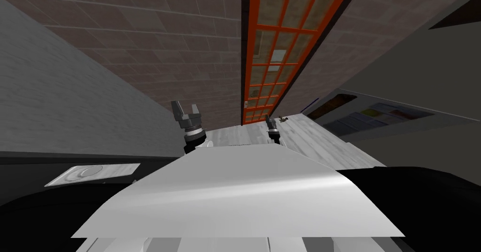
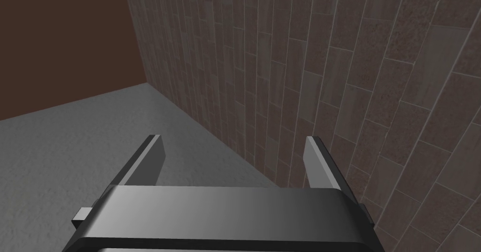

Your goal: Pull the door open

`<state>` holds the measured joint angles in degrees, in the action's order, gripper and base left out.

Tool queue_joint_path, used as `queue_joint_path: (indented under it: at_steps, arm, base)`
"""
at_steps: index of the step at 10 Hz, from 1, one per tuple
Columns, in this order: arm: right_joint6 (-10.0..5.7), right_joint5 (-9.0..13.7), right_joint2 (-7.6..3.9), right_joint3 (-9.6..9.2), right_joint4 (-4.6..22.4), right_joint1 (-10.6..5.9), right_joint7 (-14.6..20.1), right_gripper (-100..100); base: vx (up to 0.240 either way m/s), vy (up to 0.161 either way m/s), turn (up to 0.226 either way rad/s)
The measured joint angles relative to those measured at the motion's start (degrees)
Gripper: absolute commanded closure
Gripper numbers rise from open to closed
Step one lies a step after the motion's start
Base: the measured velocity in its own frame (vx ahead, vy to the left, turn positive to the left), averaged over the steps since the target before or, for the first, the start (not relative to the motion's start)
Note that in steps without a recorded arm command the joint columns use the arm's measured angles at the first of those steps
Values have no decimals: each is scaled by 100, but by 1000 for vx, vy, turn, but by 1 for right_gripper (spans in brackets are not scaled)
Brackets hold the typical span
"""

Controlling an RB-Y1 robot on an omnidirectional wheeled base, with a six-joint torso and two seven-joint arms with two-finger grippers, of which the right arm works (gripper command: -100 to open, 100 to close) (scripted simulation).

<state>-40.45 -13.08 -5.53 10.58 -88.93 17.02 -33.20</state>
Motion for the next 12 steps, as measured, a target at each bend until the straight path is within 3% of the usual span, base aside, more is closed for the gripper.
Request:
queue_joint_path:
  at_steps: [12]
  arm:
    - [-394,-613,27,553,1550,-479,-1204,-100]
  base:
    - [97,12,72]
